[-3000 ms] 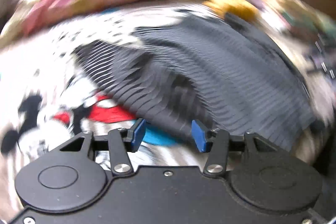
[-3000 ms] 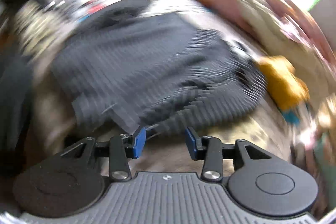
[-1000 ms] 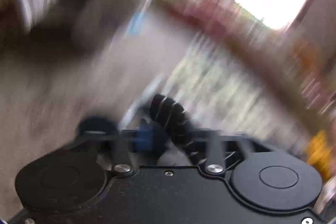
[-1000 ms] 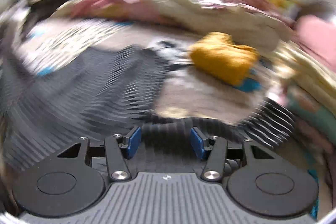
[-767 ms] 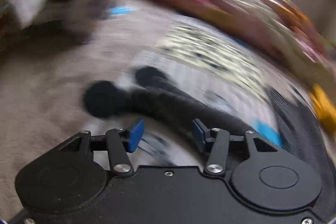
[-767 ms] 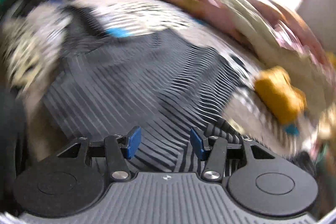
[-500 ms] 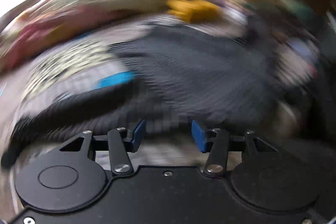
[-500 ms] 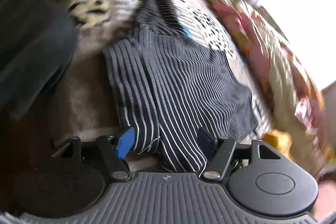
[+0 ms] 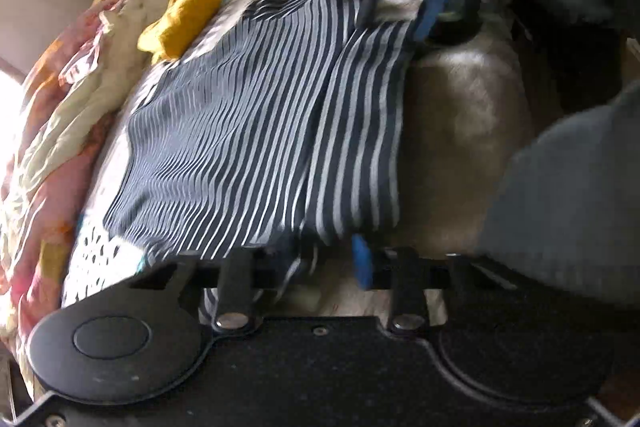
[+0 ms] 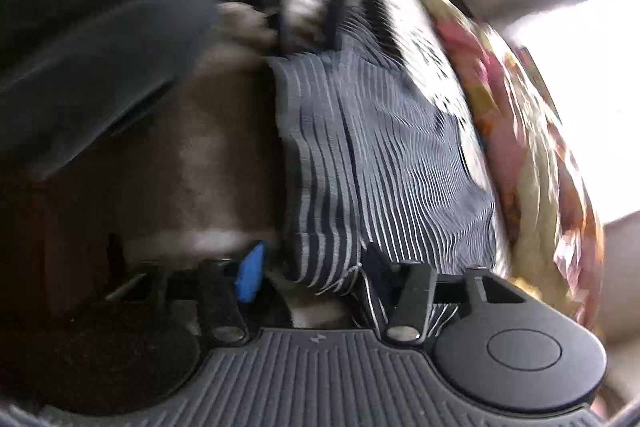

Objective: Fold clothes

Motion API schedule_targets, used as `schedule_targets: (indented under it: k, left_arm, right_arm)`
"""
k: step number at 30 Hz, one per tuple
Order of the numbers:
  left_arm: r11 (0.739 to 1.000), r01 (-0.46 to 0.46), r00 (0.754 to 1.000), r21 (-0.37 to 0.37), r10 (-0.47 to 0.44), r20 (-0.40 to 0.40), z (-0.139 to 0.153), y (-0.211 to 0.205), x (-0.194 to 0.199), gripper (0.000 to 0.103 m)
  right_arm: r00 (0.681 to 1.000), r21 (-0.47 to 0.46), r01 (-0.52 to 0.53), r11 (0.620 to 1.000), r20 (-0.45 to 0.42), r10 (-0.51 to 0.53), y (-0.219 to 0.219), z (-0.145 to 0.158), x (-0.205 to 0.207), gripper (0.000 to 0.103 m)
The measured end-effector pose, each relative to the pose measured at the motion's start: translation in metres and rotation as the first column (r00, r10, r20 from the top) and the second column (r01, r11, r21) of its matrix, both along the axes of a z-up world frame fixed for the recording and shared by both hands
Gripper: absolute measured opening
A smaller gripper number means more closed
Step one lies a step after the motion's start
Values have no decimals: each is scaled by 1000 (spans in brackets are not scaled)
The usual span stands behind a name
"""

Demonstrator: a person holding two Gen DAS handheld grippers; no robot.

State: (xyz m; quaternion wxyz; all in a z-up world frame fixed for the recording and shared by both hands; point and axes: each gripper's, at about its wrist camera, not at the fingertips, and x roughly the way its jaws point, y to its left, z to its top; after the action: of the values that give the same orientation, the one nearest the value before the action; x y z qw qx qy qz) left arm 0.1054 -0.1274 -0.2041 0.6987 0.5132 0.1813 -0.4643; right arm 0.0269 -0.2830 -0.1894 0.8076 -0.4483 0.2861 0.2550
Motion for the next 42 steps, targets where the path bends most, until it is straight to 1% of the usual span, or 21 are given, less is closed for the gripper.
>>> schedule_targets:
  k: [1,3,5,7,8,9,11,14,17,20,24,27,29,35,36,37,38,39,40,41,42]
  left_arm:
    - [1000,0,1000,-1,0,-3,2,-3,-3,12]
    - [1000,-6,1000,-26,5,-18,18,-2,-9,11]
    - [999,-7,999,-44,5,-51,34,3,-15,10]
    - [1000,-7,993,-7,6,-116,30,0,-14,12]
    - [1000,-10,987,24,14,-159,24,-4,-11,19]
    - [999,-14,979,52,24,-200,19,-7,-7,19]
    - [997,-77,962,-9,71,-264,35,1,2,23]
    - [962,-206,932,-181,136,-337,66,24,24,28]
    - [868,-403,882,-291,284,-375,81,39,67,28]
    - [717,-605,770,-347,414,-486,81,47,124,28]
    - [515,-777,610,-363,472,-637,69,51,190,28]
    - [406,-844,520,-350,465,-716,59,49,233,28]
    - [345,-877,467,-333,455,-758,53,47,258,28]
    - [233,-937,337,-261,396,-854,28,47,311,28]
    - [226,-942,321,-249,383,-866,24,47,315,28]
    - [218,-947,304,-236,368,-878,19,46,319,28]
    - [214,-952,286,-221,351,-892,13,44,322,28]
    - [224,-952,276,-209,329,-903,9,41,324,6]
    - [237,-947,288,-215,337,-896,8,37,324,2]
    - [231,-942,312,-243,342,-886,14,38,322,2]
    - [225,-937,335,-269,346,-877,18,38,320,2]
  right_arm:
    - [999,52,38,998,-31,-36,-5,5,4,14]
    - [990,150,116,982,-97,-102,-16,17,10,12]
    - [988,208,134,969,-104,-115,-29,36,-1,12]
    - [980,177,131,975,-173,-100,-30,30,-8,13]
    - [982,121,98,988,-173,-76,-24,22,-13,17]
    - [985,60,62,996,-167,-51,-17,14,-18,19]
    - [985,46,19,999,-173,-11,-15,21,-27,29]
    - [972,184,62,981,-233,-17,-35,56,-29,34]
    - [963,350,215,912,-233,-137,-66,86,6,37]
    - [919,480,393,784,-232,-319,-97,101,67,49]
    - [805,559,587,586,-320,-500,-142,92,161,51]
    - [744,560,655,507,-363,-561,-158,82,216,52]
    - [718,548,684,481,-391,-576,-163,68,251,53]
    - [657,483,748,456,-439,-613,-166,27,325,58]
    - [650,478,754,450,-448,-613,-168,22,330,58]
    - [646,478,759,442,-466,-605,-171,16,334,55]
    - [642,479,763,433,-484,-595,-173,11,337,38]
    - [645,482,762,433,-498,-580,-175,9,339,22]
    - [652,485,757,438,-509,-562,-176,10,340,7]
    - [655,498,753,430,-509,-558,-181,15,339,7]
    - [653,529,751,396,-504,-565,-190,22,336,7]
